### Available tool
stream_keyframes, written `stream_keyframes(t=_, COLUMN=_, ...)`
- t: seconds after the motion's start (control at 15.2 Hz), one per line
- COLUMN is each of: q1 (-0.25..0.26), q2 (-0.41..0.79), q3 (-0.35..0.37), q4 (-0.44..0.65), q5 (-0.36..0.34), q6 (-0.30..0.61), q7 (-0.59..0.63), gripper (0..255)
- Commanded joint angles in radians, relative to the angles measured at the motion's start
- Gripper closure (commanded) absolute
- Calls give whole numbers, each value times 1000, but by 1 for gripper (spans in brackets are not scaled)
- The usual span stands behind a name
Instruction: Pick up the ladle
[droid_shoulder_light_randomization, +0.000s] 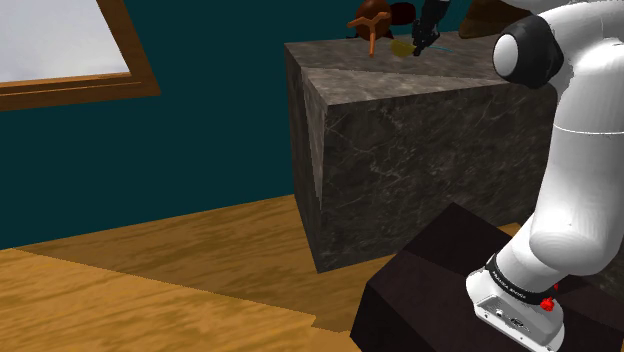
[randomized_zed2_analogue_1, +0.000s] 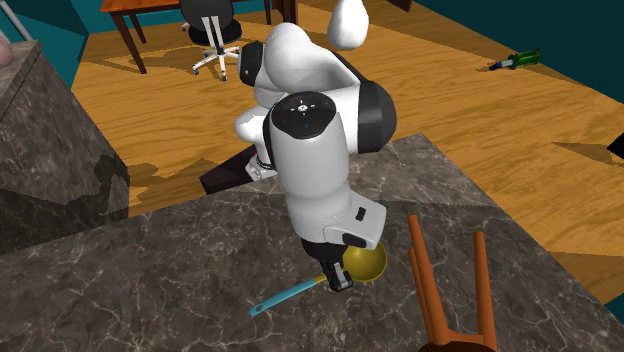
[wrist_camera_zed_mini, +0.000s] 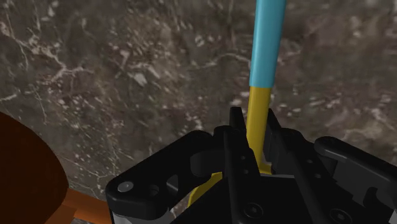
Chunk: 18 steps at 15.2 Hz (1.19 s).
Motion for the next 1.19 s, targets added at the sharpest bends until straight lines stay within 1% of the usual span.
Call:
stream_keyframes(t=0.0, q1=0, q2=1, q3=0, q4=-1, q5=0, q6=-1, q7=0, gripper=255)
stream_keyframes(t=0.13, q1=-1, q2=1, q3=0, q4=1, q5=0, q6=-1, q7=0, gripper=255)
stream_keyframes(t=0.4, q1=-33, q2=28, q3=4, q4=96, q5=18, q6=-71, q7=6, gripper=255)
stream_keyframes(t=0.66, q1=-78, q2=65, q3=11, q4=211, q5=44, q6=-150, q7=13, gripper=255)
stream_keyframes(t=0.92, q1=-145, q2=120, q3=25, q4=362, q5=83, q6=-243, q7=26, gripper=255)
stream_keyframes(t=1.06, q1=-194, q2=160, q3=38, q4=466, q5=111, q6=-301, q7=37, gripper=255)
stream_keyframes(t=1.12, q1=-229, q2=188, q3=48, q4=535, q5=130, q6=-337, q7=46, gripper=255)
